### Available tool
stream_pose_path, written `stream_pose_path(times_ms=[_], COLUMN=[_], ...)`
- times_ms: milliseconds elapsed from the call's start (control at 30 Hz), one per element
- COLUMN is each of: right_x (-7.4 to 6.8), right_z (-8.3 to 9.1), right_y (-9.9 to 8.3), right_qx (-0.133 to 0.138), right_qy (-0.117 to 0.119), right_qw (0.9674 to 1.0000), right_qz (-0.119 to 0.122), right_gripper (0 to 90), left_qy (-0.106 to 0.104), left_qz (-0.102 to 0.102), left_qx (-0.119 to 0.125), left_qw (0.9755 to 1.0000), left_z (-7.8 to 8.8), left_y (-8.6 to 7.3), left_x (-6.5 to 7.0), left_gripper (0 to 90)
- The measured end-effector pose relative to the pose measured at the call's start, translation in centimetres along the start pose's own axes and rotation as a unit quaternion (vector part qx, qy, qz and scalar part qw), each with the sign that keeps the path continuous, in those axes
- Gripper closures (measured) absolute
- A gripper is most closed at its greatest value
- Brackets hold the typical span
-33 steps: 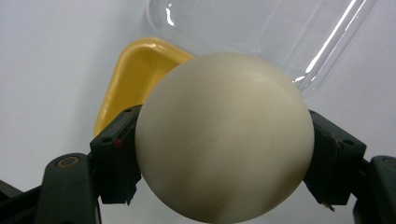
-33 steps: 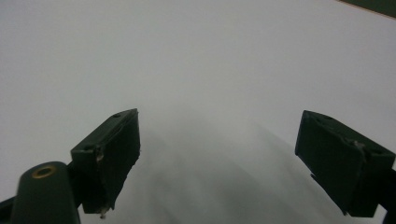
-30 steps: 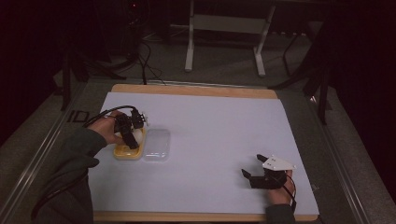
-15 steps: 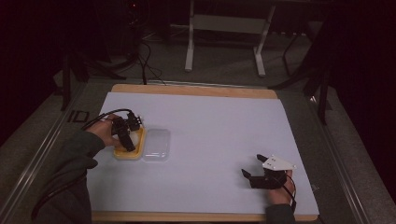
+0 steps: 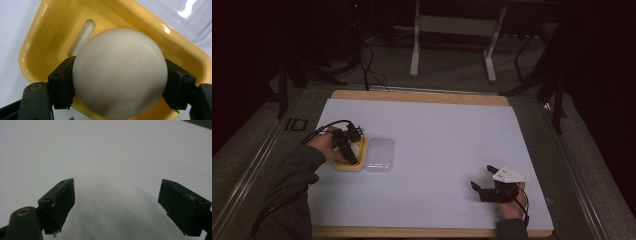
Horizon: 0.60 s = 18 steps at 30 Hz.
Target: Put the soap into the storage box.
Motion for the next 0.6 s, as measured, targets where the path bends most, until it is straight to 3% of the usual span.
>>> stream_pose_path(times_ms=[33,67,267,367,467,600], right_x=[0.0,0.0,0.0,0.0,0.0,0.0], right_z=[0.0,0.0,0.0,0.0,0.0,0.0], right_y=[0.0,0.0,0.0,0.0,0.0,0.0], right_qx=[0.0,0.001,0.001,0.001,0.0,-0.001], right_qy=[0.0,0.0,0.0,0.0,0.0,-0.001], right_qw=[1.0,1.0,1.0,1.0,1.0,1.0], right_qz=[0.0,0.0,0.0,0.0,0.0,-0.001], right_gripper=[13.9,13.9,13.9,13.9,13.9,13.9], left_qy=[0.006,0.004,0.004,0.015,0.025,0.035], left_qz=[-0.004,-0.002,0.009,0.012,0.019,0.006], left_qx=[0.004,0.007,0.026,0.039,0.076,0.119], left_qw=[1.0,1.0,0.9996,0.9991,0.9966,0.9922], left_z=[0.0,0.1,1.0,1.8,3.2,5.0], left_y=[0.0,0.0,-0.2,-0.4,-0.3,0.2], left_x=[-0.1,-0.1,-0.4,-0.5,-0.6,0.5], left_gripper=[24.0,18.1,10.3,7.8,8.2,14.8])
Point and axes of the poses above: each handheld gripper's, and its own axes: z roughly backward along the jaws, y roughly out of its top, x roughly to its right, the point moved 10 cm from there along -z, roughly forward along the jaws, and after that the axes turned 10 degrees about -x, right-handed, at the moved point
